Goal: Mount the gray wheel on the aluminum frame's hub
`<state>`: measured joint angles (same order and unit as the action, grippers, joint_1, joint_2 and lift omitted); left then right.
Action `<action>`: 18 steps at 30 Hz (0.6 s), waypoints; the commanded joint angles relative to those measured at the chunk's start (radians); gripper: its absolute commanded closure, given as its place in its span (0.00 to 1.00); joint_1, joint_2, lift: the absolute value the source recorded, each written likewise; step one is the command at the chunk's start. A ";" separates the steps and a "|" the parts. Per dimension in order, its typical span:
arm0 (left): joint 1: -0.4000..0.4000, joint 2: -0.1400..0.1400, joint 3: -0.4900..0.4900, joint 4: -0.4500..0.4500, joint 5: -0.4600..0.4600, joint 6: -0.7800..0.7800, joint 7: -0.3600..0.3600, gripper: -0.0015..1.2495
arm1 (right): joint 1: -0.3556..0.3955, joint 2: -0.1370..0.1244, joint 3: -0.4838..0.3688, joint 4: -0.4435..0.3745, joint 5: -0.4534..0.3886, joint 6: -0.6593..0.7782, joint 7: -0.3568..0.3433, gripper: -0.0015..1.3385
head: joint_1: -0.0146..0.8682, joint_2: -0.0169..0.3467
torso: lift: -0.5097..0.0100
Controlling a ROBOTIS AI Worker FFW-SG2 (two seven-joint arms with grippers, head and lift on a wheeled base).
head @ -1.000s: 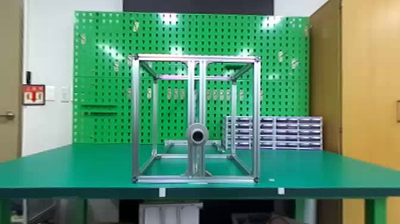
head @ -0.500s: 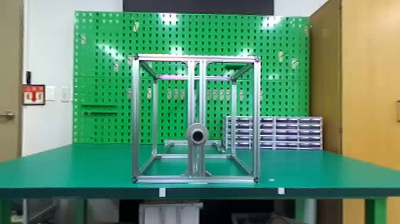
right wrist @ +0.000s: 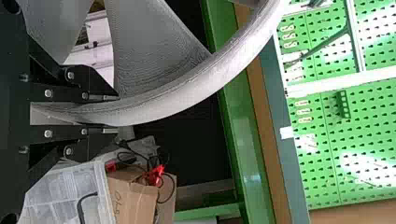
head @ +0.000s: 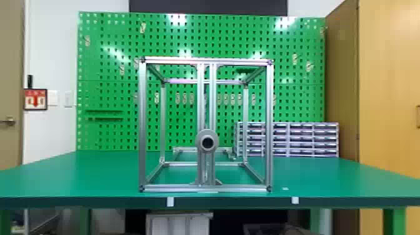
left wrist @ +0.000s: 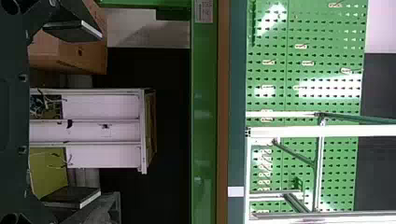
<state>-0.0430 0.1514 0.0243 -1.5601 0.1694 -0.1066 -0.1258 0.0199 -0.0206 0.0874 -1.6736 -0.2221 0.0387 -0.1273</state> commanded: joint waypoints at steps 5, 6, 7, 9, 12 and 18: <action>0.000 0.000 -0.001 -0.002 0.004 0.001 0.000 0.10 | 0.000 0.002 -0.001 -0.002 -0.002 0.007 0.000 0.86 | 0.01 0.06 | 0.02; 0.000 -0.001 -0.001 -0.002 0.004 0.001 0.000 0.10 | 0.000 0.002 -0.001 -0.003 -0.005 0.010 0.000 0.86 | 0.01 0.06 | 0.02; 0.000 -0.001 -0.001 -0.003 0.005 0.001 0.000 0.10 | -0.002 0.004 -0.001 -0.005 -0.005 0.010 0.000 0.86 | 0.01 0.06 | 0.02; 0.000 0.000 -0.003 -0.012 0.013 0.001 0.000 0.10 | -0.003 0.007 -0.003 -0.018 -0.005 0.026 -0.002 0.86 | 0.01 0.06 | 0.02; -0.001 -0.001 -0.007 -0.038 0.013 0.010 0.000 0.10 | -0.006 0.011 -0.006 -0.048 -0.005 0.047 -0.002 0.86 | 0.01 0.06 | 0.02; -0.008 -0.001 -0.015 -0.100 0.018 0.044 0.000 0.09 | -0.015 0.010 0.003 -0.129 -0.014 0.139 -0.034 0.86 | 0.01 0.06 | 0.02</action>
<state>-0.0472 0.1514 0.0139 -1.6219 0.1835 -0.0864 -0.1258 0.0101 -0.0086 0.0822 -1.7518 -0.2301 0.1181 -0.1392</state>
